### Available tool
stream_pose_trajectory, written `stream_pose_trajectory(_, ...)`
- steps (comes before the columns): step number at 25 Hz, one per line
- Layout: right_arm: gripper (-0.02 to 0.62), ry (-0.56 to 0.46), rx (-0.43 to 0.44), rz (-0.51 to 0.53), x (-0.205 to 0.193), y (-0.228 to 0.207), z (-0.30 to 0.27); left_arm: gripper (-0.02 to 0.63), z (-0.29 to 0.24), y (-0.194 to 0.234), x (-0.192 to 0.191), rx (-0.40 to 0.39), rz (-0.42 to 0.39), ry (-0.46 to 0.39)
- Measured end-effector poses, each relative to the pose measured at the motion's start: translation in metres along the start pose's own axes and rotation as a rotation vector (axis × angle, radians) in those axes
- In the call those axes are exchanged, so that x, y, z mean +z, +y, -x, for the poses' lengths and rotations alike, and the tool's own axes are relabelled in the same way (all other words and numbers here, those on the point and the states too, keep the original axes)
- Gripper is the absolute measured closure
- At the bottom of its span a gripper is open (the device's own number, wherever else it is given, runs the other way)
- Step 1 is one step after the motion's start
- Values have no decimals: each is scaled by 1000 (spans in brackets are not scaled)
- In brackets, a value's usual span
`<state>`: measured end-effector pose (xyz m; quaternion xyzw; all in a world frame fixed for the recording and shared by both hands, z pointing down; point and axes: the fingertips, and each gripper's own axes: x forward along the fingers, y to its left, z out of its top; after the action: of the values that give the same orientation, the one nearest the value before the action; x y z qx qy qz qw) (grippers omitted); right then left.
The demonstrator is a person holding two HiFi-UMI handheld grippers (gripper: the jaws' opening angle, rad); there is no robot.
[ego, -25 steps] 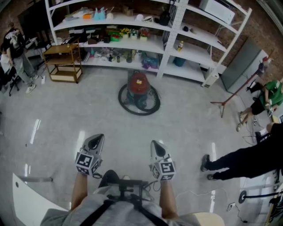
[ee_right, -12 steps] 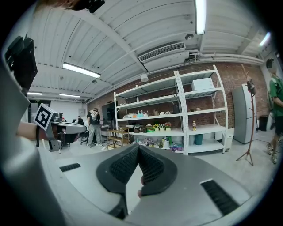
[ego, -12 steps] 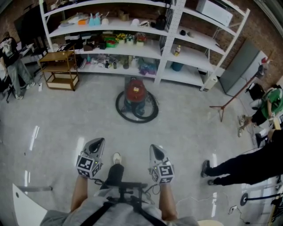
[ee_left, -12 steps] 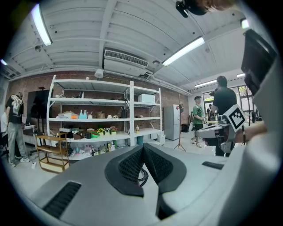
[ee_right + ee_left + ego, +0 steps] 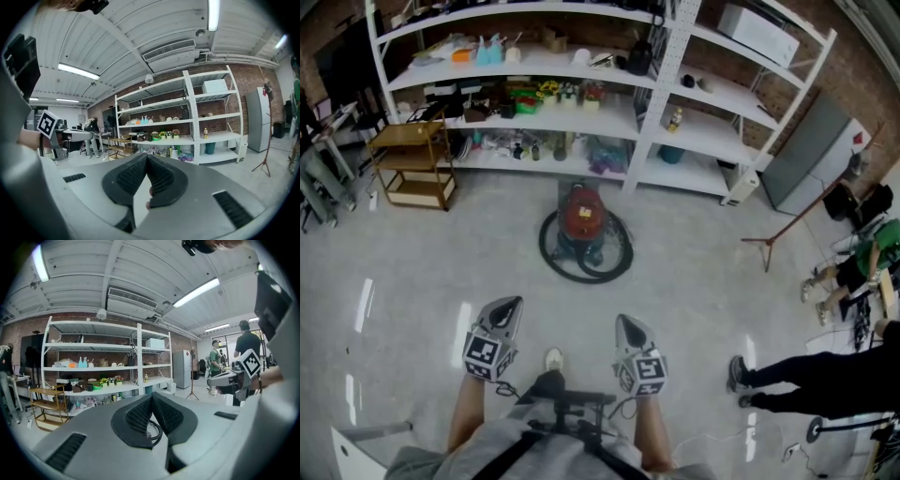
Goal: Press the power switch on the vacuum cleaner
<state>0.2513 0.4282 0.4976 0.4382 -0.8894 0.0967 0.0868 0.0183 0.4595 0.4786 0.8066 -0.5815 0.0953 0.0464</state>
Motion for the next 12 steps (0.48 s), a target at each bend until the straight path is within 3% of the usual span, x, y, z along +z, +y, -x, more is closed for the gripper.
stream_pose_trajectory(12,583,4,-30,-2,38,-13,-117,598,-90,87,15,-44,6,4)
